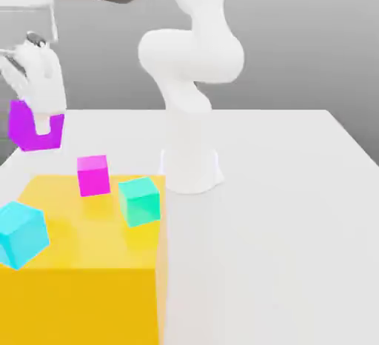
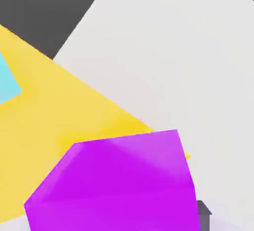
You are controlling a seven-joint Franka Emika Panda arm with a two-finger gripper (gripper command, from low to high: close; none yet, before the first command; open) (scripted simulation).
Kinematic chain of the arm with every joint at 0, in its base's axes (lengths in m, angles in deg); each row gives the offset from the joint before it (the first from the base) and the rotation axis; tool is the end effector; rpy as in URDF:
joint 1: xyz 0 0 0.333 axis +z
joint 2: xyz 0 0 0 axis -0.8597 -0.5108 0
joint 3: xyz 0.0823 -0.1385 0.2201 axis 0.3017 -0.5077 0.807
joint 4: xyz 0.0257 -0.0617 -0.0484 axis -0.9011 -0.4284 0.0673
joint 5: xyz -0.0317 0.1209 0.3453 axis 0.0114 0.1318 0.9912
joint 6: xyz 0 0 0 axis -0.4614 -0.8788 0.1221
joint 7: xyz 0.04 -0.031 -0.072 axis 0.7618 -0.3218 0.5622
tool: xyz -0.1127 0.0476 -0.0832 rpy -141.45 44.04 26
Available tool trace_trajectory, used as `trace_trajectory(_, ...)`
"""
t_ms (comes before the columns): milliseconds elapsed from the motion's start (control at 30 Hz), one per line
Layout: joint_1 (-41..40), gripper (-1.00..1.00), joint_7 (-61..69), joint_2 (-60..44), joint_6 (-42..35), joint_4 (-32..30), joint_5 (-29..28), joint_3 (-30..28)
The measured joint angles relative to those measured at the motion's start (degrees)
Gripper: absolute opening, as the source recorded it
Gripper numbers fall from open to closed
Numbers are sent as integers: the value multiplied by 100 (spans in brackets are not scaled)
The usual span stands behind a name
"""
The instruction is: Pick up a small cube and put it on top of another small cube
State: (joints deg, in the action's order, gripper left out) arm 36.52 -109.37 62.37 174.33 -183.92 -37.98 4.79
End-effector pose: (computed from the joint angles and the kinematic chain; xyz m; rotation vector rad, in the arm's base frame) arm 0.3657 -0.1684 0.3897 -2.1835 2.2582 -0.0210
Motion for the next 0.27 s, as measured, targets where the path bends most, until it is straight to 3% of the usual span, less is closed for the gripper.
trace_trajectory(133, 118, -100, 47, -121, 563, -506, 113, 104)
trace_trajectory(167, 116, 100, 53, -205, 790, -651, 120, 113)
trace_trajectory(267, 116, 100, 53, -205, 790, -651, 120, 113)
